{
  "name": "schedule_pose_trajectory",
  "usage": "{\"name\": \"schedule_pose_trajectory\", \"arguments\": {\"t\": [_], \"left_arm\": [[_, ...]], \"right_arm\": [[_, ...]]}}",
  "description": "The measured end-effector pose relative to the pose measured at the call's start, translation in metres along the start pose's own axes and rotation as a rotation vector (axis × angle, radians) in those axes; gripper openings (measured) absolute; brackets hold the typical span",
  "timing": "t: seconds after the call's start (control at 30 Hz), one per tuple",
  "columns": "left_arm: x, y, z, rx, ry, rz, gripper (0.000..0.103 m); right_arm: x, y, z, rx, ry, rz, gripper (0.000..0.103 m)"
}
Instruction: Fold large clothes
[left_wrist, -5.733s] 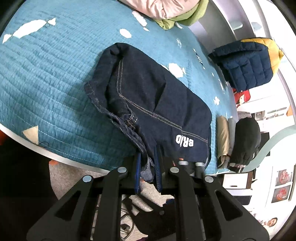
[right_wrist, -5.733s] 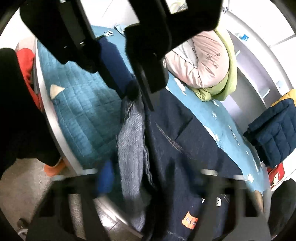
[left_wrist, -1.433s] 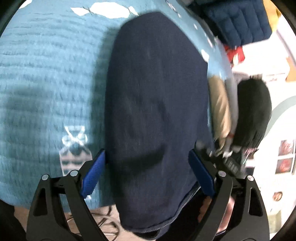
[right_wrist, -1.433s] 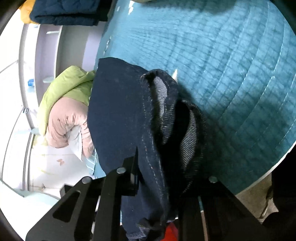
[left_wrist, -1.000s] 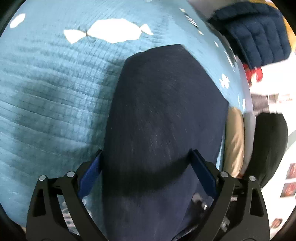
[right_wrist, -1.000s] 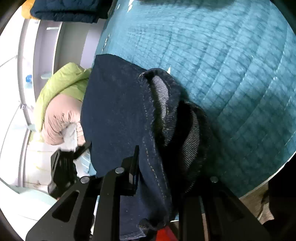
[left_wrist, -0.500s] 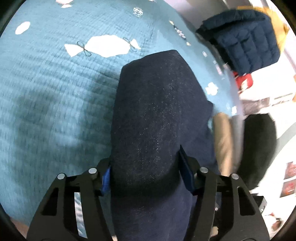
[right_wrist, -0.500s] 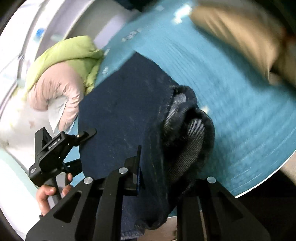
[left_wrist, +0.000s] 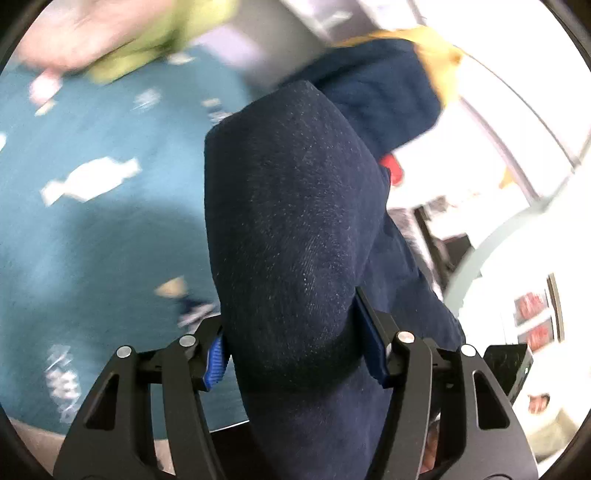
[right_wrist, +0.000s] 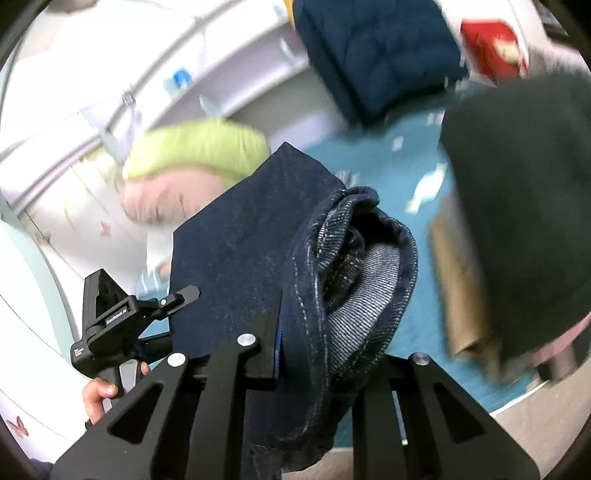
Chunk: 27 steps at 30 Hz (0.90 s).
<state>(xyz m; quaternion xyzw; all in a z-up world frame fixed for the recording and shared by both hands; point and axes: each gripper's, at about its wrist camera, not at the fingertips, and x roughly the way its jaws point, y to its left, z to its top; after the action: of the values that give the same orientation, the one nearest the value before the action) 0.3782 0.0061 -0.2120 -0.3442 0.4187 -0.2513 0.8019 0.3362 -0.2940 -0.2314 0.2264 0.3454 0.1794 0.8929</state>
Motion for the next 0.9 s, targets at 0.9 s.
{"name": "schedule_pose_trajectory", "arguments": {"t": [0.9], "left_arm": [[0.337,-0.228,0.021,0.324,0.370,-0.080,0.068]], "right_arm": [[-0.054,-0.334,0.077,0.487,-0.172,-0.194,0.026]]}}
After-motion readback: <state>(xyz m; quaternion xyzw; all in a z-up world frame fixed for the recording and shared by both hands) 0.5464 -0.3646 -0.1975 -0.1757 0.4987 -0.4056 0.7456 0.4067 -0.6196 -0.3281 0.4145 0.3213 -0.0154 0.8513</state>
